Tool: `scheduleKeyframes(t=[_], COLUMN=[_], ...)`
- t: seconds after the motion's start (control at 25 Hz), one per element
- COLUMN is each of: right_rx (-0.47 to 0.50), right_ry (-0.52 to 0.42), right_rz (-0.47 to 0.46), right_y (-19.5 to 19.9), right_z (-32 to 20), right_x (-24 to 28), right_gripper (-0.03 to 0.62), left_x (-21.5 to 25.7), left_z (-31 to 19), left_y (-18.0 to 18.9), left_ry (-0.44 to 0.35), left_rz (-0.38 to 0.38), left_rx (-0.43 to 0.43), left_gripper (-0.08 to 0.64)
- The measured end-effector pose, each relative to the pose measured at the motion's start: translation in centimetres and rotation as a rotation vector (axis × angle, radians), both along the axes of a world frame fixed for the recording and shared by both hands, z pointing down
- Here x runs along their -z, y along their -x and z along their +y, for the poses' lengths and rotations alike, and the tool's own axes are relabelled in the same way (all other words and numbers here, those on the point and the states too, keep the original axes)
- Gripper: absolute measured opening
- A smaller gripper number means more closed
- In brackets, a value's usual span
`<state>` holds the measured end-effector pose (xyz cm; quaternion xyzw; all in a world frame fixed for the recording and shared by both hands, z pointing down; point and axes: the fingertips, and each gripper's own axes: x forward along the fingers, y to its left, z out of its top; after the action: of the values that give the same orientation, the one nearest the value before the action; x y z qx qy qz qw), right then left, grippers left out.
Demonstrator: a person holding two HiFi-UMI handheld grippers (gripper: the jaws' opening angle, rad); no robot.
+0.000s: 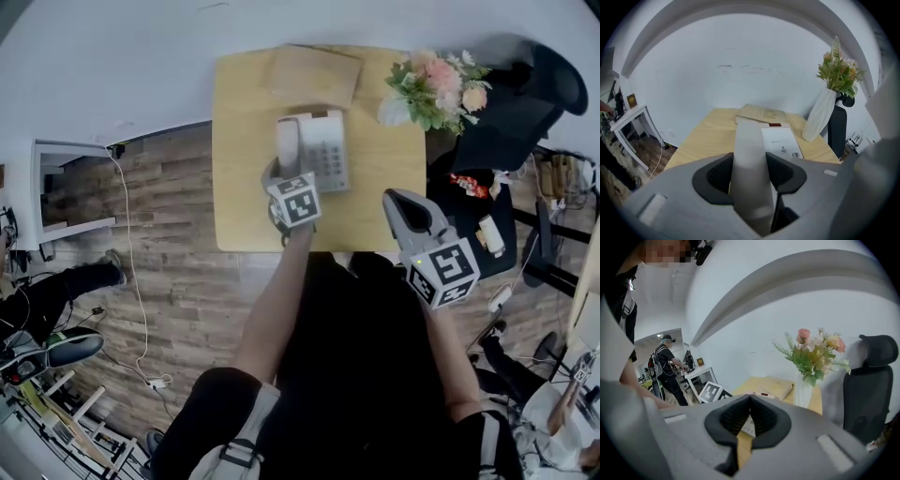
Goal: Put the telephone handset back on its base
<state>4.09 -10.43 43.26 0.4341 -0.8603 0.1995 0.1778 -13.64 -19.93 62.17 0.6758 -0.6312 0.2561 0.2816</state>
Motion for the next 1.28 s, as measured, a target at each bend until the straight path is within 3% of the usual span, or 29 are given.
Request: scheduleKeyframes(t=[0.68,1.28], right_rx=[-0.035,-0.075], right_ry=[0.027,-0.007], right_rz=[0.024,0.001], right_y=[-0.8,-0.5], right_z=[1.3,2.2], right_x=[-0.7,0.4], right_gripper=[0.003,0.003], left_x=[-1.9,1.7], left_z=[-1.4,-1.8], left_y=[-0.7,-0.8], left_ry=[0.027,-0.054], left_rz=[0.014,0.0], left_rx=[0.043,-0.027], left_gripper=[0.222,0.222])
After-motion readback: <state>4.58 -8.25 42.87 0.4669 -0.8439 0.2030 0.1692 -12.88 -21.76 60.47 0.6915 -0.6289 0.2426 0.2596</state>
